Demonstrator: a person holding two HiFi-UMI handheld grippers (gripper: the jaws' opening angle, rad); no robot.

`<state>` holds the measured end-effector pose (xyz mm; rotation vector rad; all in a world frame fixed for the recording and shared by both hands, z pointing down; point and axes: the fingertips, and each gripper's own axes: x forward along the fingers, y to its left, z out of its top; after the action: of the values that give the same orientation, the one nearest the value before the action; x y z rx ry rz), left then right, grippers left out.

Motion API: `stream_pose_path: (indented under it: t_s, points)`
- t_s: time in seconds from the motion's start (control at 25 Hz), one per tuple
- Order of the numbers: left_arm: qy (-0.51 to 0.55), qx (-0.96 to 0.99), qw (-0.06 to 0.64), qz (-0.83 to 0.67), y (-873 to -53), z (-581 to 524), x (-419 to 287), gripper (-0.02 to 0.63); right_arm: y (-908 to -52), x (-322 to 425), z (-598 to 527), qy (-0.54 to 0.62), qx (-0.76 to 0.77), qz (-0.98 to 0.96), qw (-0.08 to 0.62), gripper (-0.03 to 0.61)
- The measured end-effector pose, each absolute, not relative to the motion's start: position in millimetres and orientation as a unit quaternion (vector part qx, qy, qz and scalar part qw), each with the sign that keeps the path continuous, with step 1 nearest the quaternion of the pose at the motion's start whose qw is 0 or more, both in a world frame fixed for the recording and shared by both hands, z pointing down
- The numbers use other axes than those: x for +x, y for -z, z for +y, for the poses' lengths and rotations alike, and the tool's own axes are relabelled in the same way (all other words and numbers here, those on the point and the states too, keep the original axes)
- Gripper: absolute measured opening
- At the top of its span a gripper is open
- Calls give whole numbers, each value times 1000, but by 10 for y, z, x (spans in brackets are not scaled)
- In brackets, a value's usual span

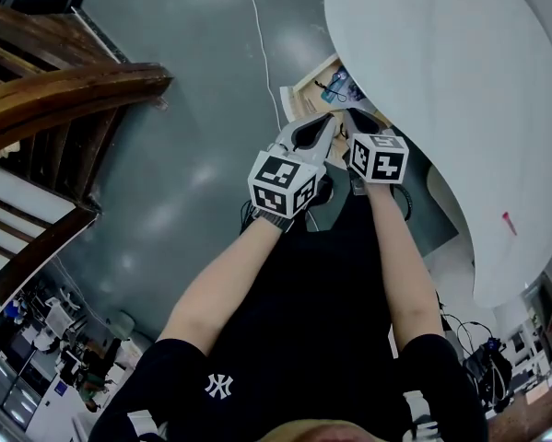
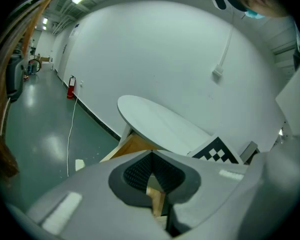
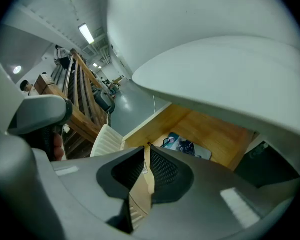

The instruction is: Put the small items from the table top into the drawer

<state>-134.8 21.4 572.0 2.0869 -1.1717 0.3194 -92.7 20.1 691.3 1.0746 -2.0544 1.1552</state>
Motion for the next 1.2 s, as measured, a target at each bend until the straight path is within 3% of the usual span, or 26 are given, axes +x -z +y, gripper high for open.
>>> stream_pose_path:
  t_s: [0.12, 0.28, 1.2]
  points:
    - [-124, 809, 353, -454, -5730, 205, -1347, 0, -6991, -917, 218, -428, 396, -759, 290, 116]
    - [-124, 810, 352, -453, -5700, 198, -1350, 0, -6978, -894, 259, -413, 397, -757, 313, 123]
    - [-109, 851, 325, -399, -4810, 252, -834, 0, -5377, -429, 260, -345, 456, -791, 218, 26]
